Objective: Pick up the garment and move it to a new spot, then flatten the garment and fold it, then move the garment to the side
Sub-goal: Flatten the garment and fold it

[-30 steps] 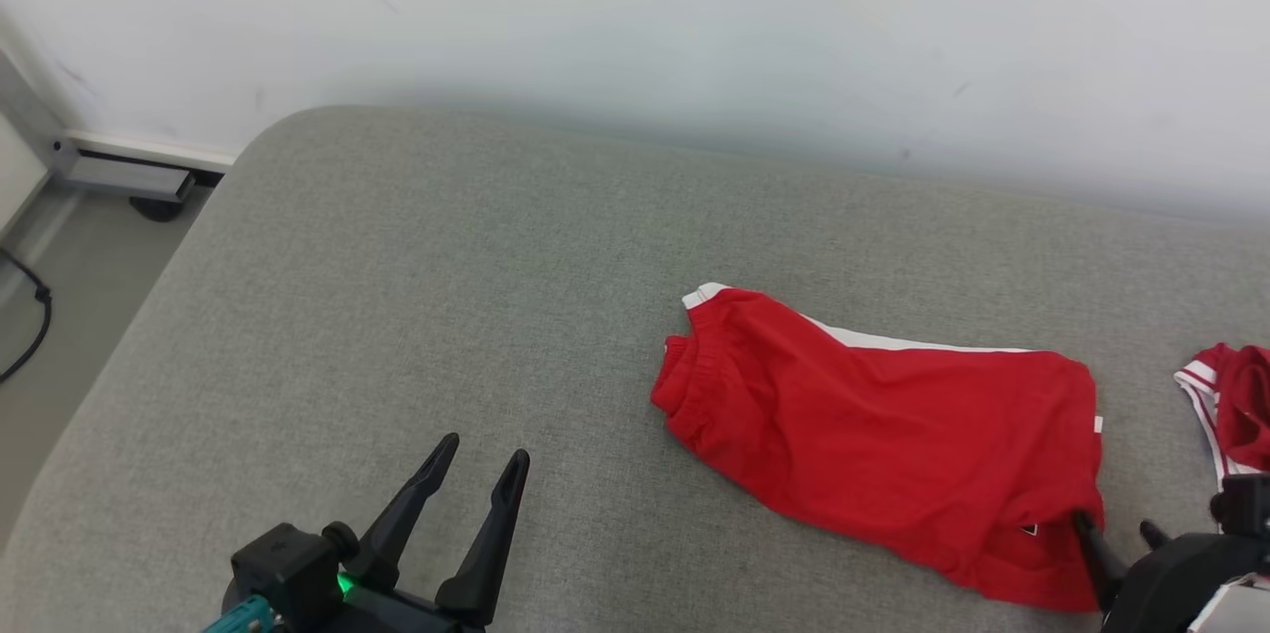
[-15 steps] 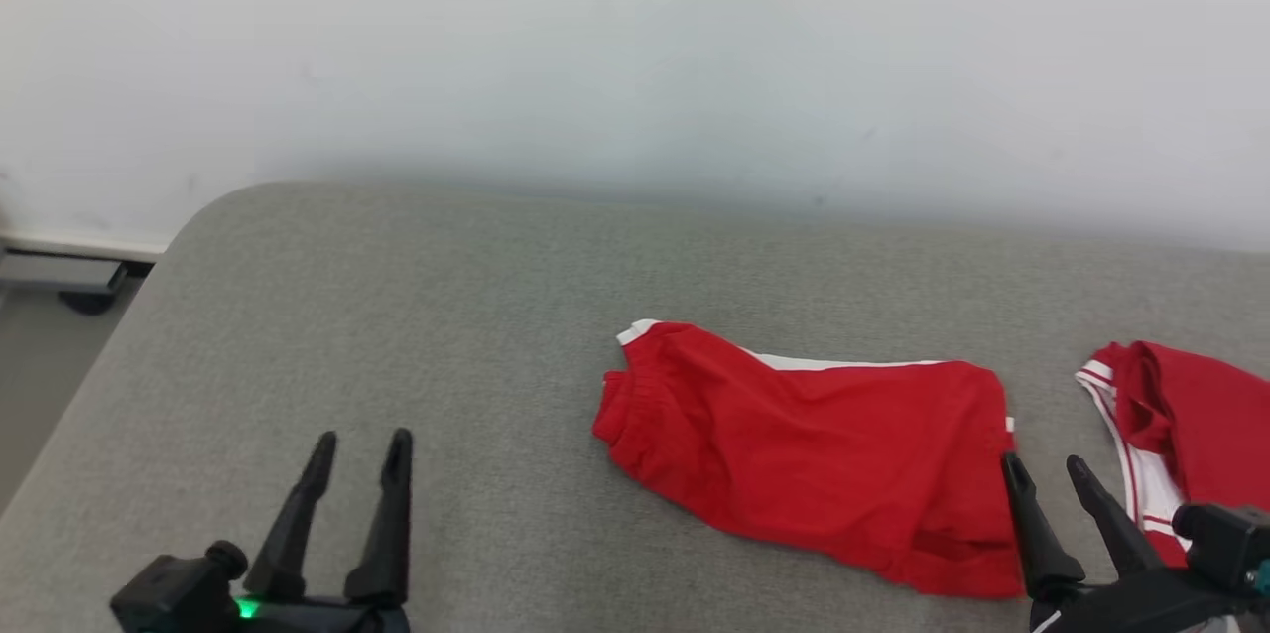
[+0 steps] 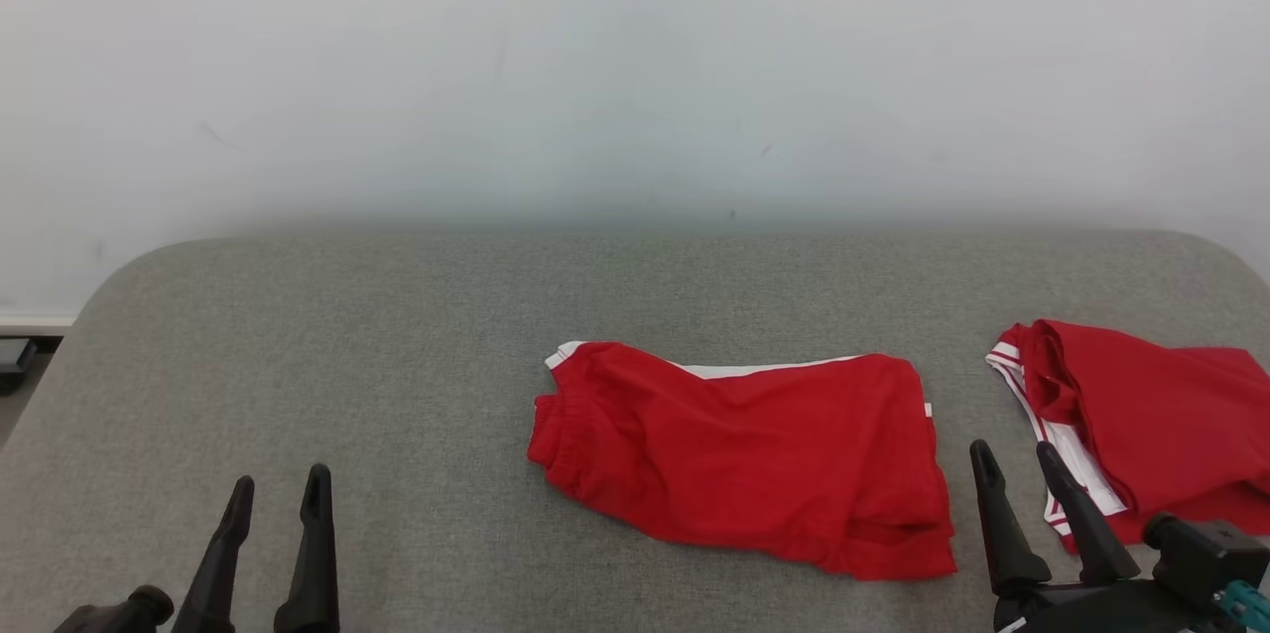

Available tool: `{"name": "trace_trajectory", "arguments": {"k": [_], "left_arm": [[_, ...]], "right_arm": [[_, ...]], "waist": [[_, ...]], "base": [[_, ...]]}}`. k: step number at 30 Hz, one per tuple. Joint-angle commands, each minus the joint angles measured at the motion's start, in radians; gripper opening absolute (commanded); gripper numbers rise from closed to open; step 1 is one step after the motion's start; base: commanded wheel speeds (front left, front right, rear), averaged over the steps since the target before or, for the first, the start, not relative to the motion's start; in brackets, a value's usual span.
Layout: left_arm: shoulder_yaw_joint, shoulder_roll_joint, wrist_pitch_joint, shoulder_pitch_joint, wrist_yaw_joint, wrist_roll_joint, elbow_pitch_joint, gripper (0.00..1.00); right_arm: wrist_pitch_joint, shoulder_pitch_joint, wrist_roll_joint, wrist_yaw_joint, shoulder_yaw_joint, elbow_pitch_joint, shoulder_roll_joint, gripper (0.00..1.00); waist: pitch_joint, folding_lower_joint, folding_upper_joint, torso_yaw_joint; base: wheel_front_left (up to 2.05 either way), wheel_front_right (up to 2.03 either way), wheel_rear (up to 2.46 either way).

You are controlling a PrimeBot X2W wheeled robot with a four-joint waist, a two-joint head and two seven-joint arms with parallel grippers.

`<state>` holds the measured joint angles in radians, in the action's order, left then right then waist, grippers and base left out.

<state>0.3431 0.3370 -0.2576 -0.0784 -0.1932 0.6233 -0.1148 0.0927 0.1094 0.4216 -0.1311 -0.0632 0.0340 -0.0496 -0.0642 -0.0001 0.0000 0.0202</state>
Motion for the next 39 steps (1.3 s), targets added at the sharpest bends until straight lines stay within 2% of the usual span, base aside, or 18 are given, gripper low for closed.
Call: {"name": "trace_trajectory", "arguments": {"k": [1,6,9,26,30,36,39], "left_arm": [[-0.001,0.015,-0.008,-0.013,0.005,-0.016,0.004,1.0],[0.015,0.06,0.007,-0.019,0.018,-0.048,0.019,1.0],[0.02,0.071,0.012,-0.013,0.01,-0.063,0.016,1.0],[0.051,0.075,0.045,0.01,-0.003,-0.08,-0.01,1.0],[0.055,0.077,0.055,0.01,-0.006,-0.078,-0.016,1.0],[0.068,0.074,0.063,0.013,-0.002,-0.074,-0.023,1.0],[0.078,0.071,0.069,0.017,0.004,-0.072,-0.021,1.0]], "right_arm": [[0.009,-0.01,-0.014,0.001,0.003,0.002,-0.003,1.0],[0.001,-0.018,-0.049,0.001,0.015,0.012,-0.003,1.0],[-0.003,-0.019,-0.054,0.001,0.014,0.008,-0.003,1.0],[-0.078,-0.053,-0.08,0.001,-0.022,-0.023,-0.003,1.0],[-0.26,-0.091,-0.099,0.001,-0.067,-0.017,-0.003,1.0],[-0.611,-0.181,-0.067,0.001,-0.163,-0.024,-0.002,1.0],[-0.771,-0.225,-0.107,0.001,-0.181,-0.029,-0.003,1.0]], "waist": [[-0.001,0.0001,0.0,-0.007],[0.002,0.0001,0.0,-0.011],[0.006,0.0001,0.0,-0.009],[0.023,0.0001,0.0,0.005],[0.024,0.0001,0.0,0.004],[0.026,0.0001,0.0,0.007],[0.027,0.0001,0.0,0.014]], "base": [[0.0,0.0,0.0],[0.0,0.0,0.0],[0.0,0.0,0.0],[0.0,0.0,0.0],[0.0,0.0,0.0],[0.0,0.0,0.0],[0.0,0.0,0.0]]}}
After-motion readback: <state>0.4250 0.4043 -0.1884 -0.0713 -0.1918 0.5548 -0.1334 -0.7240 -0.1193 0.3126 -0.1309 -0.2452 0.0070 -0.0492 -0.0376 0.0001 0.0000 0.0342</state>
